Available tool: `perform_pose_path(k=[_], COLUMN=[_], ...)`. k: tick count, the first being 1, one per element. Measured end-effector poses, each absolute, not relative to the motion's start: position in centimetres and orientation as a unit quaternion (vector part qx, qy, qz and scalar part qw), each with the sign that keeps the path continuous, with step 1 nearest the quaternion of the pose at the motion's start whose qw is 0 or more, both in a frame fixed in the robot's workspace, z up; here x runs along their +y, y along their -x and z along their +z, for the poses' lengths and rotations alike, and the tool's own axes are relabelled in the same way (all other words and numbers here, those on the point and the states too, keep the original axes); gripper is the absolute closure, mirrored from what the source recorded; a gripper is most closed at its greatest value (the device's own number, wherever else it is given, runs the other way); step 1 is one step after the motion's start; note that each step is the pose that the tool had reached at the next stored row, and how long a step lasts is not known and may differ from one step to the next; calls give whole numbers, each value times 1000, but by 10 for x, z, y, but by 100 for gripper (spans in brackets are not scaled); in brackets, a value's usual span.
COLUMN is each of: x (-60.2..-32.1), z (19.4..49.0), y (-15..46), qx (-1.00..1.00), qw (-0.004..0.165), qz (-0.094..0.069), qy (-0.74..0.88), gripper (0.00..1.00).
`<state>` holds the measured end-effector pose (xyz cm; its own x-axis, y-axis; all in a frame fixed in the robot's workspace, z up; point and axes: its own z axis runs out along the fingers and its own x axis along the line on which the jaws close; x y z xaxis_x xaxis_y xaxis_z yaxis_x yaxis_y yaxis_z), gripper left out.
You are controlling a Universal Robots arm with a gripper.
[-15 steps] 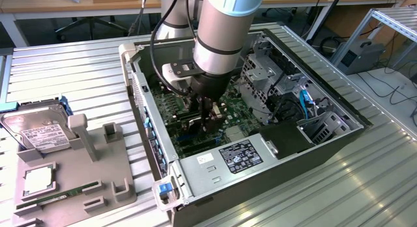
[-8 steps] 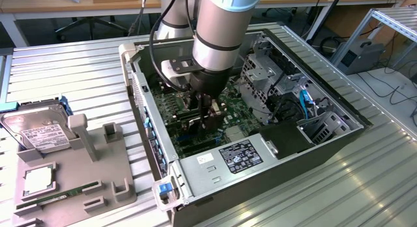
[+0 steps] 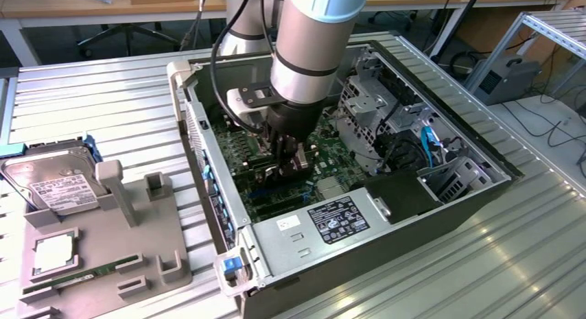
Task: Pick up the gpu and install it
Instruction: 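Insert the gpu into the slot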
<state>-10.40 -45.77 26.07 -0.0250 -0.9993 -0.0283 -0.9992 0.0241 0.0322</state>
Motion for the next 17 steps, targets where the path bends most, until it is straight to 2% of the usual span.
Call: perform_pose_path(k=[15, 17], x=[-458, -458], z=[260, 260], y=[104, 104], qx=[-716, -716], qw=[1, 1], qz=[-21, -21], qy=[-698, -698], gripper=[70, 74])
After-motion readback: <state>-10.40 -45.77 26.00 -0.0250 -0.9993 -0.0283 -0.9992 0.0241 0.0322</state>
